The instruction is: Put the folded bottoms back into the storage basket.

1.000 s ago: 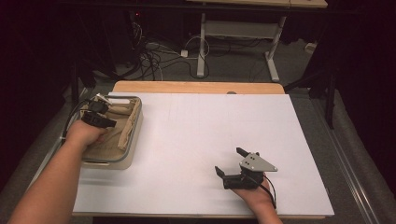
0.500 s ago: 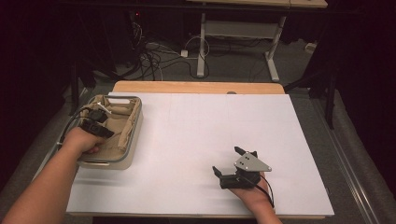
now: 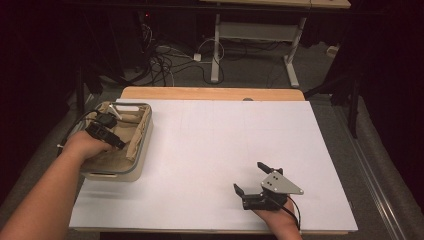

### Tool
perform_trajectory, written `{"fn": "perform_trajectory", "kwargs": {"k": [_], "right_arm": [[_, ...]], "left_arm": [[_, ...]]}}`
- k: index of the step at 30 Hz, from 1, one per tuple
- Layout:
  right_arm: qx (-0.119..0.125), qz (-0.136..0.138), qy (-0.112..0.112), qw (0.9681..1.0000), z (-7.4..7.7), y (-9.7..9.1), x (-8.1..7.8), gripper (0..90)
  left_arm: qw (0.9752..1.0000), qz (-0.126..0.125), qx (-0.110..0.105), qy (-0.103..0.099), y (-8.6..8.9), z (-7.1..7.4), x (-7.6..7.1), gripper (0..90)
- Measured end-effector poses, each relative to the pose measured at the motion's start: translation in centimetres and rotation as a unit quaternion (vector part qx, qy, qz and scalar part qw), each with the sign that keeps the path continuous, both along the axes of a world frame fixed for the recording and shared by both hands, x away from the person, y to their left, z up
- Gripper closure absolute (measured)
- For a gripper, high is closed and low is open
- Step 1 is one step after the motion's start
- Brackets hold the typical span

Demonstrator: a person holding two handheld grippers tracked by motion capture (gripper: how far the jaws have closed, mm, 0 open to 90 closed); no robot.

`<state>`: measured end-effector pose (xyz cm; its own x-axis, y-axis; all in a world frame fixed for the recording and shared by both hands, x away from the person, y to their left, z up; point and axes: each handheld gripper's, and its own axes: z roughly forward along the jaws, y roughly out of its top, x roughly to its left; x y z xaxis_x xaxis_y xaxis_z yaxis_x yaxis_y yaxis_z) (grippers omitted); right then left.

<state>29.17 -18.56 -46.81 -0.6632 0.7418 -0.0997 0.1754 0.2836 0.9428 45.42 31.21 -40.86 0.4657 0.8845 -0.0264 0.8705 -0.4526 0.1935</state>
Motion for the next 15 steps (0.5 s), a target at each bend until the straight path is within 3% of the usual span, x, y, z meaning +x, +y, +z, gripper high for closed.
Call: {"fn": "perform_trajectory", "kwargs": {"k": [4, 7, 9, 11, 15], "right_arm": [[0.007, 0.001, -0.001, 1.0000, 0.1, -0.2, -0.1, 0.2], [0.005, 0.005, -0.001, 1.0000, 0.1, -0.2, -0.2, 0.2], [0.004, 0.006, -0.003, 1.0000, 0.1, -0.3, -0.3, 0.2], [0.006, 0.003, -0.003, 1.0000, 0.1, -0.4, -0.4, 0.2], [0.009, 0.002, -0.005, 0.9999, 0.1, -0.5, -0.4, 0.2]], "left_arm": [[0.9992, -0.003, 0.020, 0.034, -0.5, 0.5, -0.2, 28.9], [0.9984, 0.002, 0.023, 0.051, -0.9, 1.0, -0.4, 22.9], [0.9964, 0.011, 0.016, 0.082, -1.0, 1.2, -0.3, 19.3], [0.9946, 0.020, 0.019, 0.100, -1.1, 1.3, -0.4, 13.9], [0.9948, 0.043, 0.023, 0.089, -1.1, 2.0, -0.5, 0.0]]}}
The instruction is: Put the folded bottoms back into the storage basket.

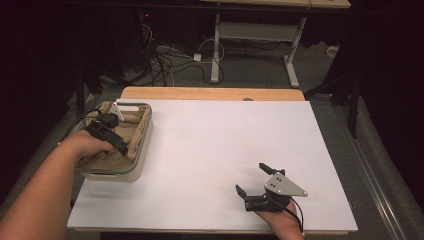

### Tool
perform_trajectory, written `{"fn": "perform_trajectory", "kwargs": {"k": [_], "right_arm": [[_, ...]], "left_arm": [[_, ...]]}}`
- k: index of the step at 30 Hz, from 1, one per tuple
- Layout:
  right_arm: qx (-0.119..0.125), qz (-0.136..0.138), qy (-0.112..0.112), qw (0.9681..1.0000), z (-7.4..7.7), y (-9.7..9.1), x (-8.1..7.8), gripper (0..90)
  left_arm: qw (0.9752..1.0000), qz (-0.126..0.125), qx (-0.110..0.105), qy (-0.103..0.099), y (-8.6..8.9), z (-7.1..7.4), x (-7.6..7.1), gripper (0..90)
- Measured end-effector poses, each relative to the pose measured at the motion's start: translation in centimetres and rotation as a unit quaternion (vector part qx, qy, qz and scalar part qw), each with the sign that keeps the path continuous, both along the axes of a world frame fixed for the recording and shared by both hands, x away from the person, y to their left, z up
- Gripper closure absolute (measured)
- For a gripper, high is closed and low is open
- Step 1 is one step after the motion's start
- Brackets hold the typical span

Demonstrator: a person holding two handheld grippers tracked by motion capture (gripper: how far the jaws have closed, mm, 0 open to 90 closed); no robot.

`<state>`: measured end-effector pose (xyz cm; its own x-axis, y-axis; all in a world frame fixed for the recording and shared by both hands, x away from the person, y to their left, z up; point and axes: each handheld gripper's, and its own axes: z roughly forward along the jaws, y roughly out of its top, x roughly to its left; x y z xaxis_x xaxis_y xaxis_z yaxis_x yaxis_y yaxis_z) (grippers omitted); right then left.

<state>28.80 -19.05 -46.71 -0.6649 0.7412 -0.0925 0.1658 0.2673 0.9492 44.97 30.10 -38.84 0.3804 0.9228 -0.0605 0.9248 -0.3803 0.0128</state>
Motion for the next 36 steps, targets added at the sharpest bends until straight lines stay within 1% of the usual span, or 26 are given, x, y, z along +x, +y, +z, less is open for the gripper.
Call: {"fn": "perform_trajectory", "kwargs": {"k": [3, 4, 5, 7, 9, 14, 18, 20, 21, 24, 27, 30, 33, 36], "right_arm": [[0.001, -0.002, -0.001, 1.0000, 0.0, 0.0, 0.0, 0.2], [0.000, -0.003, -0.001, 1.0000, 0.0, 0.0, 0.0, 0.2], [-0.003, -0.006, -0.002, 1.0000, 0.0, 0.0, -0.1, 0.2], [-0.016, -0.009, -0.008, 0.9998, -0.1, 0.1, 0.1, 0.2], [-0.016, -0.014, -0.003, 0.9998, -0.3, 0.1, 0.4, 0.2], [-0.009, -0.024, 0.015, 0.9995, -0.7, -0.2, 1.1, 0.2], [-0.003, -0.033, 0.017, 0.9993, -0.8, -0.5, 1.1, 0.2], [-0.004, -0.036, 0.018, 0.9992, -0.8, -0.7, 1.1, 0.2], [-0.004, -0.039, 0.017, 0.9991, -0.7, -0.8, 1.0, 0.2], [-0.003, -0.043, 0.018, 0.9989, -0.7, -1.2, 0.9, 0.2], [0.000, -0.047, 0.020, 0.9987, -0.8, -1.4, 0.8, 0.1], [-0.001, -0.047, 0.021, 0.9987, -0.8, -1.7, 0.7, 0.2], [0.000, -0.049, 0.019, 0.9986, -0.8, -1.9, 0.7, 0.2], [0.000, -0.052, 0.016, 0.9985, -0.7, -2.1, 0.6, 0.2]], "left_arm": [[0.9999, 0.011, 0.000, -0.006, -0.1, 0.7, -0.3, 0.0], [0.9998, 0.015, -0.008, -0.005, -0.1, 1.0, -0.4, 0.0], [0.9998, 0.017, -0.012, -0.006, -0.2, 1.3, -0.5, 0.0], [0.9997, 0.018, -0.012, -0.014, -0.4, 1.8, -0.6, 0.0], [0.9996, 0.018, -0.016, -0.017, -0.8, 2.2, -0.8, 0.0], [0.9994, 0.011, -0.019, -0.026, -2.1, 3.3, -1.0, 0.0], [0.9995, -0.006, -0.014, -0.027, -3.5, 4.1, -1.1, 0.0], [0.9993, -0.013, -0.012, -0.032, -4.4, 4.5, -1.1, 0.0], [0.9992, -0.018, -0.015, -0.032, -4.8, 4.7, -1.1, 0.0], [0.9989, -0.033, -0.009, -0.033, -6.4, 5.0, -1.0, 0.0], [0.9979, -0.053, -0.012, -0.035, -8.3, 5.0, -0.8, 0.0], [0.9966, -0.074, -0.015, -0.031, -10.1, 4.6, -0.6, 0.0], [0.9951, -0.093, -0.020, -0.027, -12.2, 3.6, -0.3, 0.0], [0.9932, -0.110, -0.028, -0.023, -13.9, 2.1, -0.1, 0.0]]}}
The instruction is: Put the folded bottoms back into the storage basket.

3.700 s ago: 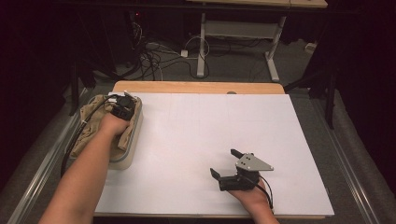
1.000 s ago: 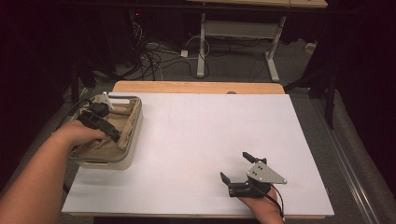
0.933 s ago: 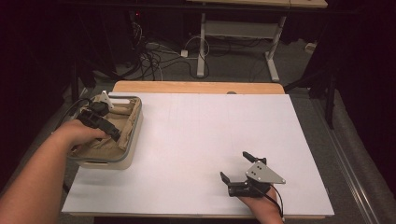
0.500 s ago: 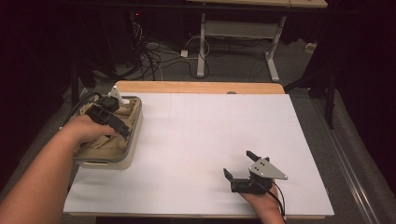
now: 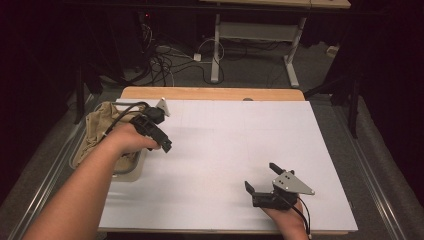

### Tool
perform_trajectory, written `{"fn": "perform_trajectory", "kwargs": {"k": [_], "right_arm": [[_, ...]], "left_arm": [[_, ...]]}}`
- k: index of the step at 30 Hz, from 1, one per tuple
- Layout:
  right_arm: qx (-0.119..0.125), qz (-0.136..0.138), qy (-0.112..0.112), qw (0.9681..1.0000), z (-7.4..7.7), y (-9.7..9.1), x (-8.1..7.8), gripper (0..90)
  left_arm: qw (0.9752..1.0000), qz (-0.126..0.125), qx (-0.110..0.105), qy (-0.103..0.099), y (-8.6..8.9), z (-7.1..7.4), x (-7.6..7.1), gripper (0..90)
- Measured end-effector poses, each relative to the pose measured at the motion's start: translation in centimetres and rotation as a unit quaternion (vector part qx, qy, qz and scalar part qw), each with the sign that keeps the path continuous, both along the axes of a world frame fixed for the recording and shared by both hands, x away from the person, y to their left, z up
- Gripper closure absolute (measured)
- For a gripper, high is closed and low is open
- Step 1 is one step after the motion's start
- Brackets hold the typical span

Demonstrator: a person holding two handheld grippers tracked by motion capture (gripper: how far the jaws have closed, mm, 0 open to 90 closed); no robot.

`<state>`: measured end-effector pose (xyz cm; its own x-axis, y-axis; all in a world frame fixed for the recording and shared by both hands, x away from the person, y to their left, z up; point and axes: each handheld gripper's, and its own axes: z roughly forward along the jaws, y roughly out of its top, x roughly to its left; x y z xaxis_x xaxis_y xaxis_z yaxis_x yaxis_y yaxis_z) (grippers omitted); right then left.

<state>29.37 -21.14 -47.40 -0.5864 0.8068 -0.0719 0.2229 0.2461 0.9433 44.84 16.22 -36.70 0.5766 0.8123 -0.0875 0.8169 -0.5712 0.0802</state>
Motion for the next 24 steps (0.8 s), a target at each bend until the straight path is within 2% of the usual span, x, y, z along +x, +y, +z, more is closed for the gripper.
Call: {"fn": "perform_trajectory", "kwargs": {"k": [4, 7, 10, 12, 13, 15, 17, 19, 21, 22, 24], "right_arm": [[0.001, -0.002, -0.002, 1.0000, 0.1, -0.3, -0.3, 0.2], [0.003, -0.003, -0.002, 1.0000, 0.1, -0.5, -0.4, 0.2], [0.004, -0.003, -0.001, 1.0000, 0.0, -0.6, -0.4, 0.2], [0.004, -0.003, -0.001, 1.0000, 0.0, -0.5, -0.4, 0.2], [0.002, -0.002, -0.001, 1.0000, 0.0, -0.5, -0.4, 0.2], [0.003, 0.000, -0.001, 1.0000, 0.0, -0.3, -0.4, 0.1], [0.000, 0.002, 0.000, 1.0000, -0.1, -0.2, -0.4, 0.2], [0.002, 0.005, -0.001, 1.0000, -0.1, 0.0, -0.4, 0.2], [0.004, 0.010, -0.003, 0.9999, -0.2, 0.1, -0.5, 0.1], [0.006, 0.012, -0.003, 0.9999, -0.2, 0.1, -0.5, 0.2], [0.015, 0.014, -0.005, 0.9998, -0.2, 0.2, -0.5, 0.1]], "left_arm": [[0.9998, -0.020, -0.008, 0.003, -1.7, -2.1, -0.1, 0.0], [0.9992, -0.035, -0.017, -0.002, -3.1, -3.7, -0.5, 0.0], [0.9977, -0.049, -0.041, -0.024, -4.3, -4.7, -1.2, 0.0], [0.9954, -0.059, -0.060, -0.046, -4.7, -5.4, -1.7, 0.0], [0.9949, -0.060, -0.064, -0.049, -4.8, -5.8, -1.8, 0.0], [0.9925, -0.062, -0.080, -0.069, -4.8, -6.8, -2.1, 0.0], [0.9888, -0.060, -0.102, -0.091, -4.6, -7.7, -2.5, 0.0], [0.9820, -0.063, -0.129, -0.122, -4.3, -8.3, -3.0, 0.0], [0.9713, -0.062, -0.170, -0.154, -3.9, -8.7, -3.7, 0.0], [0.9645, -0.056, -0.193, -0.171, -3.6, -8.9, -4.1, 0.0], [0.9482, -0.052, -0.235, -0.207, -3.0, -9.3, -5.1, 0.0]]}}
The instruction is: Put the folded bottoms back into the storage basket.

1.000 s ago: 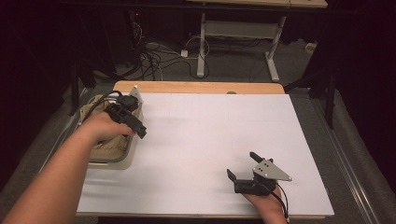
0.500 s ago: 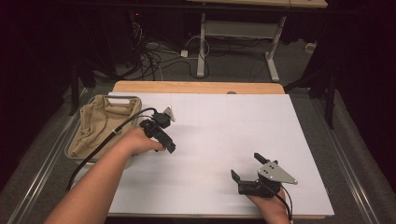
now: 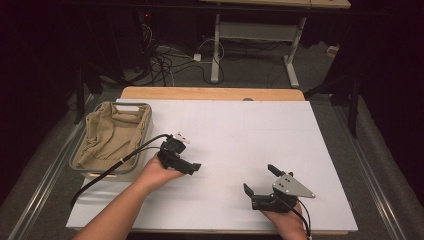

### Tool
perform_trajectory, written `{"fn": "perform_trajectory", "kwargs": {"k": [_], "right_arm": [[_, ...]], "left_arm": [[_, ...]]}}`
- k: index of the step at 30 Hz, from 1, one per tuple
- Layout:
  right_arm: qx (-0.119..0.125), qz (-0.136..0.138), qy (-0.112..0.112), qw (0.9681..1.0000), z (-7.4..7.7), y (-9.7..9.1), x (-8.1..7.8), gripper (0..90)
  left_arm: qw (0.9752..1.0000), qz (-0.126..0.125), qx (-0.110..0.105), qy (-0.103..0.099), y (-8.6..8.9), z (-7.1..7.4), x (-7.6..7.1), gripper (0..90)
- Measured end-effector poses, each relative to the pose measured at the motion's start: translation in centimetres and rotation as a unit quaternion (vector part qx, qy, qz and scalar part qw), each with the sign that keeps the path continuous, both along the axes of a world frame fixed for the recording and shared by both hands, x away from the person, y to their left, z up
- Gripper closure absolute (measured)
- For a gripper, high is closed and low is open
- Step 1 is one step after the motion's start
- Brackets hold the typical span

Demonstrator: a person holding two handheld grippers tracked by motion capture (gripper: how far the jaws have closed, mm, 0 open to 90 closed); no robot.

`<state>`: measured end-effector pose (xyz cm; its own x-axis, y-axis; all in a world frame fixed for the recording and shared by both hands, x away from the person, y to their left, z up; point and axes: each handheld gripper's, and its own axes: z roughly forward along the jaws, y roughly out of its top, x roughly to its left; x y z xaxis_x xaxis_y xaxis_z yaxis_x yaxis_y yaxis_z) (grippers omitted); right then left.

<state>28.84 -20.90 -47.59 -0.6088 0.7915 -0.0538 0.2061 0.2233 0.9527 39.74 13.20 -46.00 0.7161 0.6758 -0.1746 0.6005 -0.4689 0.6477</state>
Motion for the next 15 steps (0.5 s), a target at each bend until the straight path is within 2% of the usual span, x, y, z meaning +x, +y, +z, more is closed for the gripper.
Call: {"fn": "perform_trajectory", "kwargs": {"k": [2, 4, 7, 8, 11, 12, 14, 15], "right_arm": [[0.003, 0.000, -0.001, 1.0000, 0.0, 0.1, 0.0, 0.2], [0.006, 0.000, -0.002, 1.0000, 0.0, 0.2, -0.1, 0.1], [0.008, -0.003, -0.006, 0.9999, 0.1, 0.3, -0.3, 0.2], [0.009, -0.004, -0.008, 0.9999, 0.1, 0.3, -0.4, 0.1], [0.019, -0.008, -0.015, 0.9997, 0.2, 0.3, -0.7, 0.1], [0.021, -0.010, -0.017, 0.9996, 0.2, 0.2, -0.8, 0.2], [0.021, -0.014, -0.016, 0.9996, 0.2, 0.1, -0.9, 0.1], [0.021, -0.015, -0.016, 0.9995, 0.2, 0.0, -0.9, 0.1]], "left_arm": [[0.9986, -0.002, -0.034, -0.042, 0.7, -0.4, -1.0, 0.0], [0.9951, 0.003, -0.067, -0.073, 1.6, -0.9, -1.9, 0.0], [0.9884, 0.013, -0.101, -0.113, 2.8, -1.5, -3.0, 0.0], [0.9843, 0.019, -0.117, -0.131, 3.4, -1.7, -3.5, 0.0], [0.9778, 0.030, -0.154, -0.139, 4.6, -2.2, -4.2, 0.0], [0.9749, 0.028, -0.164, -0.149, 4.8, -2.1, -4.4, 0.0], [0.9731, 0.013, -0.161, -0.164, 4.8, -2.2, -5.0, 0.0], [0.9708, 0.008, -0.157, -0.181, 4.6, -2.3, -5.5, 0.0]]}}
